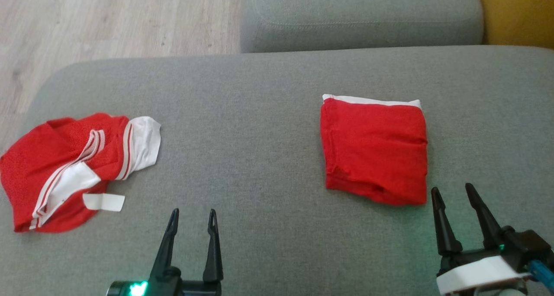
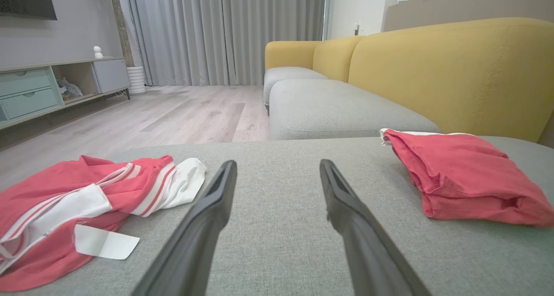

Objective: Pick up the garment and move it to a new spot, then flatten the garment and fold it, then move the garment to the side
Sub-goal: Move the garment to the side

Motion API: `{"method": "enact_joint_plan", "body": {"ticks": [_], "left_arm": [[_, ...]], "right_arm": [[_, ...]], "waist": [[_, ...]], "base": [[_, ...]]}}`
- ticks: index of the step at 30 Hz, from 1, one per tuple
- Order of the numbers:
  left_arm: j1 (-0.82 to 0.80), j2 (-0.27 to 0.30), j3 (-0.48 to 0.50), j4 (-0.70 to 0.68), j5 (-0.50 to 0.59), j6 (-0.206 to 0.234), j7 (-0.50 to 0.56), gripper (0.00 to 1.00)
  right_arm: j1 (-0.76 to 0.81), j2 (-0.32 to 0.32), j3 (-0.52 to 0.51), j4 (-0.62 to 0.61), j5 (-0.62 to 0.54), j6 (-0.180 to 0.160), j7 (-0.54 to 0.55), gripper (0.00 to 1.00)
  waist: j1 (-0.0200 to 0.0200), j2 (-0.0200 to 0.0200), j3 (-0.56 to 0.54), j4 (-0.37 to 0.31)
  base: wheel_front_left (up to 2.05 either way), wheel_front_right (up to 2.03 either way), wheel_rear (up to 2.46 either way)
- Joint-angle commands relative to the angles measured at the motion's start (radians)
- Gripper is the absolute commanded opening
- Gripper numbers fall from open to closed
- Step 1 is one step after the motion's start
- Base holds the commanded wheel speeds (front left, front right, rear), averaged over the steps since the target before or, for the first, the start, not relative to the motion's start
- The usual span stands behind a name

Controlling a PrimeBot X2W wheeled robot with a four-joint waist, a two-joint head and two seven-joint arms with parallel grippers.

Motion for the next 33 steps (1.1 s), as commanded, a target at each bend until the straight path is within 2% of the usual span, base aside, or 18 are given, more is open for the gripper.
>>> {"method": "enact_joint_plan", "body": {"ticks": [1, 8, 13, 17, 18, 22, 23, 24, 25, 33], "left_arm": [[-0.036, -0.002, 0.020, -0.037, -0.006, 0.007, -0.005, 1.00], [-0.082, -0.002, -0.006, -0.046, -0.006, 0.023, -0.005, 1.00], [-0.119, -0.002, -0.027, -0.046, -0.018, 0.035, -0.005, 1.00], [-0.146, -0.002, -0.040, -0.046, -0.038, 0.042, -0.005, 1.00], [-0.146, -0.002, -0.040, -0.046, -0.038, 0.042, -0.005, 1.00], [-0.164, -0.002, -0.048, -0.050, -0.063, 0.050, -0.005, 1.00], [-0.168, -0.002, -0.050, -0.051, -0.069, 0.051, -0.005, 1.00], [-0.171, -0.002, -0.050, -0.052, -0.075, 0.052, -0.005, 1.00], [-0.174, -0.002, -0.050, -0.054, -0.077, 0.054, -0.005, 1.00], [-0.202, -0.002, -0.043, -0.063, -0.034, 0.062, -0.005, 1.00]], "right_arm": [[-0.035, -0.019, 0.011, -0.024, -0.008, -0.001, -0.011, 1.00], [-0.144, -0.047, 0.000, 0.043, -0.012, -0.001, -0.011, 1.00], [-0.281, -0.074, -0.007, 0.198, 0.011, -0.001, -0.011, 1.00], [-0.375, -0.090, 0.020, 0.356, 0.071, -0.001, 0.020, 1.00], [-0.375, -0.090, 0.020, 0.356, 0.071, -0.001, 0.020, 1.00], [-0.428, -0.087, 0.077, 0.452, 0.217, -0.001, 0.086, 1.00], [-0.435, -0.091, 0.101, 0.461, 0.252, -0.001, 0.098, 0.91], [-0.441, -0.098, 0.122, 0.464, 0.284, -0.001, 0.100, 0.37], [-0.447, -0.108, 0.140, 0.461, 0.312, -0.001, 0.094, 0.00], [-0.504, -0.236, 0.190, 0.409, 0.473, -0.001, 0.044, 0.00]], "waist": [[0.0000, 0.0000, 0.017, 0.006], [0.0000, 0.0000, 0.113, 0.022], [0.0000, 0.0000, 0.175, 0.028], [0.0000, 0.0000, 0.207, 0.035], [0.0000, 0.0000, 0.207, 0.035], [0.0000, 0.0000, 0.228, 0.040], [0.0000, 0.0000, 0.234, 0.040], [0.0000, 0.0000, 0.238, 0.038], [0.0000, 0.0000, 0.245, 0.036], [0.0000, 0.0000, 0.311, -0.032]], "base": [[0.00, 0.00, 0.00], [0.00, 0.00, 0.00], [0.00, 0.00, 0.00], [0.00, 0.00, 0.00], [0.00, 0.00, 0.00], [0.00, 0.00, 0.00], [0.00, 0.00, 0.00], [0.00, 0.00, 0.00], [0.00, 0.00, 0.00], [0.00, 0.00, 0.00]]}}
